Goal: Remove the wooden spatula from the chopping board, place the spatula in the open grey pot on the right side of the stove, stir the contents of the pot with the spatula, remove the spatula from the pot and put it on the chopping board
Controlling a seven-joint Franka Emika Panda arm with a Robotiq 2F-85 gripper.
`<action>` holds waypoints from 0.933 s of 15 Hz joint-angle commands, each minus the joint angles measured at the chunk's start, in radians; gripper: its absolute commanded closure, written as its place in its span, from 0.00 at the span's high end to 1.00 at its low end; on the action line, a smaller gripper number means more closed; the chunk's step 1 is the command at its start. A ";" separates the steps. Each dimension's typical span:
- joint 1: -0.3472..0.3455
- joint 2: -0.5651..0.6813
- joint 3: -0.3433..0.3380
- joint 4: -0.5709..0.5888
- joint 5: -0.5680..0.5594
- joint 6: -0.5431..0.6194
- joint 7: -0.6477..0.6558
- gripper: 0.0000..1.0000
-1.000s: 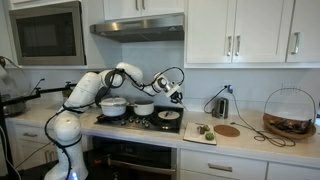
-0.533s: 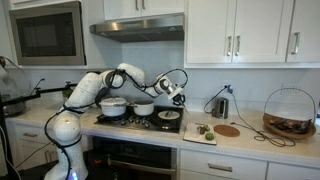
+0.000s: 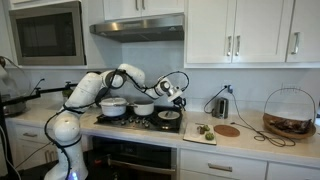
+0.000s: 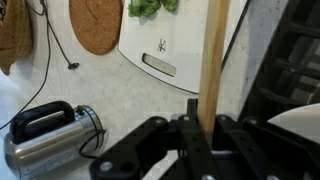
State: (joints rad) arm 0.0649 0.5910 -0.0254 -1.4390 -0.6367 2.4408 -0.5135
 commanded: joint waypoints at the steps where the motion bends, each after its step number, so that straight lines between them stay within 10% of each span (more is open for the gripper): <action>1: 0.028 -0.071 -0.023 -0.103 -0.032 -0.002 0.121 0.02; 14: 0.044 -0.207 -0.074 -0.256 -0.203 -0.027 0.467 0.02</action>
State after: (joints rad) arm 0.0927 0.4362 -0.0829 -1.6357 -0.7784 2.4393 -0.1084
